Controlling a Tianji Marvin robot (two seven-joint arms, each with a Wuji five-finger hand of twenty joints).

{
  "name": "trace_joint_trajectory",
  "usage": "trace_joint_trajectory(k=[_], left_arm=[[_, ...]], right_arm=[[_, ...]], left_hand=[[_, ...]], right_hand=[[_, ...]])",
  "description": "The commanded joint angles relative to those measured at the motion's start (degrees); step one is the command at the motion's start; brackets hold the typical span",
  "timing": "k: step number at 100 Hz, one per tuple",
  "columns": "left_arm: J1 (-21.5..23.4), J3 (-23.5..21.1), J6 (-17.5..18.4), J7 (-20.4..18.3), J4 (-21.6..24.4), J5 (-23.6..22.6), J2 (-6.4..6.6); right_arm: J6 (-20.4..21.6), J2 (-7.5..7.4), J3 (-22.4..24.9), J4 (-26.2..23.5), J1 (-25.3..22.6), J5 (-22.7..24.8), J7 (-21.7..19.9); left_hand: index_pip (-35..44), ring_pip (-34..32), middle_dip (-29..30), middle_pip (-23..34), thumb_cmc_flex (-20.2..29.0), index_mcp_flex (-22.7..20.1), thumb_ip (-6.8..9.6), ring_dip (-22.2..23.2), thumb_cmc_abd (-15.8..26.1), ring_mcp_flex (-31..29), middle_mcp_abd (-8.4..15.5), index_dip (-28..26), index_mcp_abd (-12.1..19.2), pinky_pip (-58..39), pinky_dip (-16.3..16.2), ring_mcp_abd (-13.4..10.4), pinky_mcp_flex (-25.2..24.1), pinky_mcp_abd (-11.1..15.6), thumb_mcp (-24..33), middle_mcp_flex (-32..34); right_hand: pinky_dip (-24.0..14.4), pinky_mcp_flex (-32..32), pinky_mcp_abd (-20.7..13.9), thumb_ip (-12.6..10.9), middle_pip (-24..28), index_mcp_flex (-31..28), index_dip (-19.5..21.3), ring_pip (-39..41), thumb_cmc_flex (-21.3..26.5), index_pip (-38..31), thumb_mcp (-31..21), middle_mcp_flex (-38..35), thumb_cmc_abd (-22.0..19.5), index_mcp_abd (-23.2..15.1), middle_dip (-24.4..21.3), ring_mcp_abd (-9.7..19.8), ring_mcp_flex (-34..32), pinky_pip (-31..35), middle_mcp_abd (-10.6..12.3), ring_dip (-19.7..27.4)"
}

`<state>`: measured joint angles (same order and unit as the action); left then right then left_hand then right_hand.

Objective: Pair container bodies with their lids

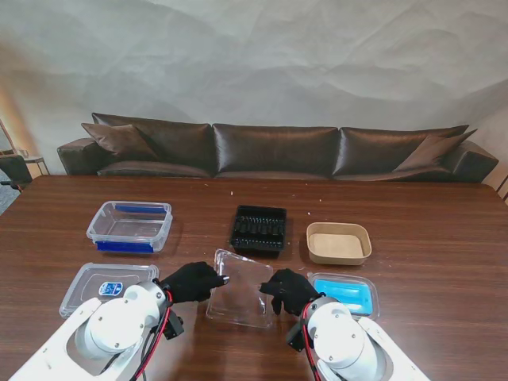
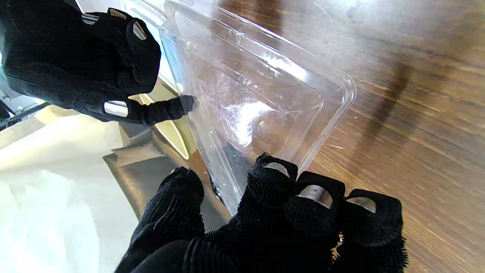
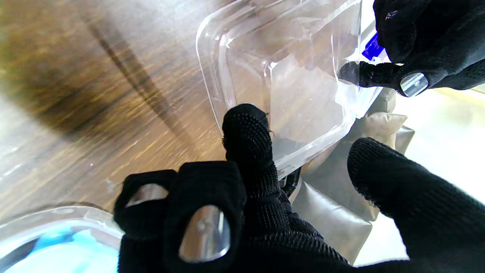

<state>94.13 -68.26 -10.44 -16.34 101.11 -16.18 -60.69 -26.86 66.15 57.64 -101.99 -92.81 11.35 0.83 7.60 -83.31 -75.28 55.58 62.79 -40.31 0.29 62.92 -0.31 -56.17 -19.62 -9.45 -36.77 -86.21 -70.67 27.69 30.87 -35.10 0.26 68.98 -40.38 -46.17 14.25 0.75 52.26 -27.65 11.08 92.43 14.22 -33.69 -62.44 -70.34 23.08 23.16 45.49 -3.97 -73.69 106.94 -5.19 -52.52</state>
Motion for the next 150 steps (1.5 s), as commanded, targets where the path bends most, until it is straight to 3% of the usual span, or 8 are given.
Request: trace_joint_trajectory(k=[1, 44, 75, 119, 150], left_arm=[[0.11, 0.22, 0.56, -1.29, 1.28, 0.23, -0.60], [-0.70, -0.14, 1.33, -0.62, 1.64, 0.17, -0.80], [-4.71, 0.87, 1.15, -0.88, -0.68, 2.26, -1.10], [-14.22, 4.40, 0.78, -0.86, -8.14, 6.60, -2.16], [-21.44, 7.27, 0.68, -1.26, -15.38, 9.77, -3.12]], right_arm=[[0.75, 0.69, -0.31, -1.61, -0.51, -0.18, -0.94], [0.38, 0.92, 0.74, -2.71, 0.00, 0.21, -0.12], [-1.57, 1.44, 0.79, -1.44, 3.12, -0.70, 0.17], [-4.55, 2.48, 0.45, 3.10, 10.23, -2.75, 0.18], [-5.17, 3.94, -1.68, 10.47, 17.18, -5.57, 0.75]], left_hand=[[0.20, -0.67, -0.52, 0.27, 2.19, -2.59, -0.89, 0.77, 2.46, -0.63, -3.06, -0.96, 11.67, -0.40, -0.36, 4.85, -2.34, 0.57, -0.56, 0.79], [0.20, -0.58, -0.48, 0.10, 2.17, -2.66, -0.88, 0.86, 2.39, -0.61, -3.13, -1.01, 11.59, -0.32, -0.38, 4.88, -2.40, 0.51, -0.55, 0.80], [0.24, -0.24, -0.46, -0.07, 2.19, -2.81, -0.87, 0.90, 2.32, -0.38, -3.19, -1.06, 11.72, -0.09, -0.38, 5.10, -2.70, 0.42, -0.53, 0.68], [0.18, -0.08, -0.49, -0.21, 2.22, -2.75, -0.87, 1.01, 2.27, -0.25, -3.31, -1.06, 11.84, -0.04, -0.43, 5.26, -2.75, 0.41, -0.53, 0.63], [0.21, 0.07, -0.52, -0.31, 2.22, -2.81, -0.87, 1.08, 2.26, -0.06, -3.37, -1.11, 11.83, 0.08, -0.46, 5.32, -2.95, 0.38, -0.53, 0.52]], right_hand=[[1.84, -21.22, 0.90, -0.30, 1.26, -1.84, -0.35, 1.03, -1.19, 0.31, -1.14, -0.21, -0.10, -13.22, -0.23, 0.54, -1.42, 6.07, -3.26, 0.70], [1.75, -21.24, 1.07, -0.24, 1.19, -2.19, -0.45, 1.06, -1.14, 0.59, -1.19, -0.28, 0.28, -13.12, -0.26, 0.66, -1.42, 6.12, -3.38, 0.70], [1.71, -21.24, 1.17, -0.18, 1.17, -2.27, -0.49, 1.10, -1.22, 0.71, -1.23, -0.28, 0.29, -13.14, -0.24, 0.45, -1.41, 6.14, -3.37, 0.68], [1.66, -21.24, 1.25, -0.19, 1.16, -2.32, -0.46, 1.10, -1.12, 0.68, -1.40, -0.32, 0.42, -13.09, -0.23, 0.37, -1.40, 6.16, -3.44, 0.68], [1.63, -21.22, 1.44, -0.16, 1.12, -2.34, -0.44, 1.03, -1.10, 0.66, -1.36, -0.29, 0.31, -13.07, -0.23, 0.21, -1.40, 6.12, -3.52, 0.71]])
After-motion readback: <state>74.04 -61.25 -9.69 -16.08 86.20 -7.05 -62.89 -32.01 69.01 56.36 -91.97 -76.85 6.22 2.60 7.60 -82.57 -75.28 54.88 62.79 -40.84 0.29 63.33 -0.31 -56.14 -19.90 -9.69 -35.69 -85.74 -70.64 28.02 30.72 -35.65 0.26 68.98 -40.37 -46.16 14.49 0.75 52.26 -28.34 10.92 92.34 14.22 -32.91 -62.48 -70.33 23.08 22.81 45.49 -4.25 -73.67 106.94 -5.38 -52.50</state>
